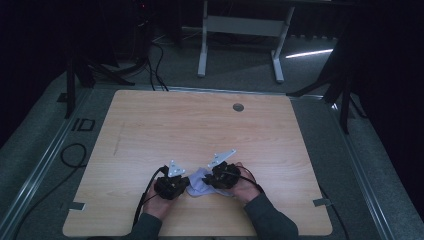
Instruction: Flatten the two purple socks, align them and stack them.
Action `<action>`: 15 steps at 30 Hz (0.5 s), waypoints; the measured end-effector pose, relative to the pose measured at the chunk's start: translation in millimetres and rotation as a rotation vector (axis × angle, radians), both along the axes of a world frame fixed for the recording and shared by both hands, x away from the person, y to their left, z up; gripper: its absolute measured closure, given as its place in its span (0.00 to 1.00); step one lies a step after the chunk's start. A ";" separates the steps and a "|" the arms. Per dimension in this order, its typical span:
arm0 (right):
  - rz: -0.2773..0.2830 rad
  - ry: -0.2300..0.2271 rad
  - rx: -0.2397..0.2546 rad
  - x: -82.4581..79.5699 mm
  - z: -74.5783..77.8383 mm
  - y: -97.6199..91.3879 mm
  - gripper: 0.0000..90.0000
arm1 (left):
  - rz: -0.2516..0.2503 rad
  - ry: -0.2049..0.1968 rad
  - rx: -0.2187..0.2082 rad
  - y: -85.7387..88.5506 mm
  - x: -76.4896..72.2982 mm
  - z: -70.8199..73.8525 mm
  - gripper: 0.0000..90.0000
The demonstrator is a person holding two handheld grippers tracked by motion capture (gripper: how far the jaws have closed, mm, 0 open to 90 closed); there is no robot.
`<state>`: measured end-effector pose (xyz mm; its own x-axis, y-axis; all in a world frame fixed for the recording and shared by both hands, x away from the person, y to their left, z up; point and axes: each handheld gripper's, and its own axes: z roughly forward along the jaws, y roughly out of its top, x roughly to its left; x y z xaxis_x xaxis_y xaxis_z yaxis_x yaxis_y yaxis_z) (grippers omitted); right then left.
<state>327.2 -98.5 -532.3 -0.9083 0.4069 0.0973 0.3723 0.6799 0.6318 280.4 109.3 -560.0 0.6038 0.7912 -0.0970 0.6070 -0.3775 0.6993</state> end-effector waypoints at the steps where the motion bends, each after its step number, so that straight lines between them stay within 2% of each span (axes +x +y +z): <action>1: 0.003 0.001 0.000 0.5 -0.6 0.5 0.91 | -0.001 0.000 0.000 0.1 0.1 0.0 0.95; 6: 0.007 0.028 0.028 3.8 1.2 -1.2 0.91 | -0.004 0.001 0.002 0.2 0.2 0.1 0.94; 7: 0.005 0.025 0.025 4.2 1.1 -1.2 0.90 | -0.004 0.001 0.002 0.2 0.3 0.1 0.94; 9: 0.008 0.022 0.009 4.6 -0.9 0.2 0.79 | -0.005 0.000 0.002 0.2 0.2 0.1 0.94; 15: 0.011 0.011 -0.028 4.3 -8.2 5.0 0.72 | -0.003 0.001 0.003 0.5 0.5 0.2 0.93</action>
